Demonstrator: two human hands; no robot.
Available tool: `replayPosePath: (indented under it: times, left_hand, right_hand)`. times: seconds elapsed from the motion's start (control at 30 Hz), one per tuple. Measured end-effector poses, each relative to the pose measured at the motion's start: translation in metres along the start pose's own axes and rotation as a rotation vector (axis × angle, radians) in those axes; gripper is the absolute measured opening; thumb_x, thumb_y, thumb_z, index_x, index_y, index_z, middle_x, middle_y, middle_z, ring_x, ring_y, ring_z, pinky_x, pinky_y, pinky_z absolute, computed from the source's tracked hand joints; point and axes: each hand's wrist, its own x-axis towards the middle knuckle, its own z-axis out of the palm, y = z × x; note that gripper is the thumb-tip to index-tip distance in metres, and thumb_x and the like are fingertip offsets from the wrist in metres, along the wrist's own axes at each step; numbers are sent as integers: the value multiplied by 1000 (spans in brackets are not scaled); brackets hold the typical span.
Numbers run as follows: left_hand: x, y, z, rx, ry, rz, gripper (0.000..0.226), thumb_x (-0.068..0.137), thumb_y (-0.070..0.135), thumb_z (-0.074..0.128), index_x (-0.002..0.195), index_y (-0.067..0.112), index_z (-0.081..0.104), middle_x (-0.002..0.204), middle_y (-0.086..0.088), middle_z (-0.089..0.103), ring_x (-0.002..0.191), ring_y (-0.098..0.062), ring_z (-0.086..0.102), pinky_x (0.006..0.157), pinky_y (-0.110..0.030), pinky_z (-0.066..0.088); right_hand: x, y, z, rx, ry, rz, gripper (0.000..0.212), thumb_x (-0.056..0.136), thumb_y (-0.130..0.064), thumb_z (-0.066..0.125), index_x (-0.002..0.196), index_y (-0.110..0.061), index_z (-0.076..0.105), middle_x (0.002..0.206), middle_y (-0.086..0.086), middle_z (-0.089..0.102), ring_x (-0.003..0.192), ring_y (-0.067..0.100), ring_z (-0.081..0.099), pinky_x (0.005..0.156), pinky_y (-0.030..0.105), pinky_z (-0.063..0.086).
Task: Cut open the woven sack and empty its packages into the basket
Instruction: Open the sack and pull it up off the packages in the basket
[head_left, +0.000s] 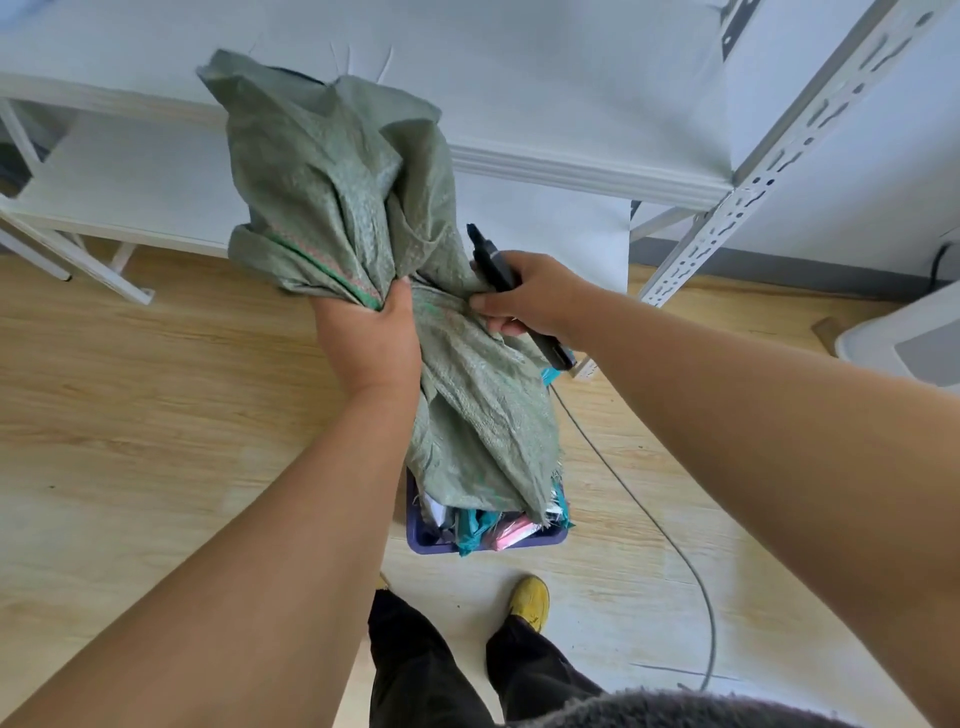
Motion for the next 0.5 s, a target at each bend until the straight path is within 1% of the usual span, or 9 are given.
replayPosePath:
  times: [0.1,0.17,0.23,0.3,0.33,0.43,0.5]
  left_hand:
    - [3,10,-1,-53,57,22,46,83,14,72,123,4,51,118,1,59,110,-9,56,84,-1,36]
    - [9,20,-1,-84,79,44,45,84,14,71,122,1,50,114,2,56,106,-5,52,79,5,33]
    - [14,32,-1,-86,85,97,51,84,16,69,127,0,47,119,1,56,108,-4,52,82,6,32]
    - [16,45,-1,-80,70,145,56,86,17,68,133,2,42,120,5,52,111,-1,49,84,8,28]
    - [17,51,-1,-64,66,168,57,86,18,67,135,3,41,122,6,51,113,-2,48,86,7,27]
    - [17,58,-2,15,40,228,57,85,20,68,134,6,43,130,0,55,123,-12,51,96,-5,29]
    - [15,60,-7,47,48,254,55,84,20,68,131,7,45,131,-1,56,123,-15,52,96,-8,30]
  right_hand:
    - [-4,-5,-5,57,96,-91,37,86,0,67,120,-15,61,71,5,61,57,15,60,65,27,55]
    - [-6,-13,-6,77,144,-140,40,86,-1,67,124,-14,61,69,2,61,53,14,59,61,26,54]
    - [-10,-23,-7,77,160,-165,39,87,-2,67,123,-14,62,65,0,60,49,11,58,55,21,50]
    - [-17,-34,-11,53,158,-185,38,87,-3,67,123,-15,62,64,0,60,49,9,59,54,19,51]
    - [-20,-38,-14,43,151,-194,39,87,-2,67,123,-16,61,64,1,60,49,9,59,55,19,52]
    - [-29,-44,-22,28,111,-193,40,87,0,65,124,-14,60,70,4,60,51,10,59,56,18,53]
    - [-37,-44,-27,-4,89,-193,40,88,-1,65,125,-15,60,76,4,61,53,9,60,59,18,54]
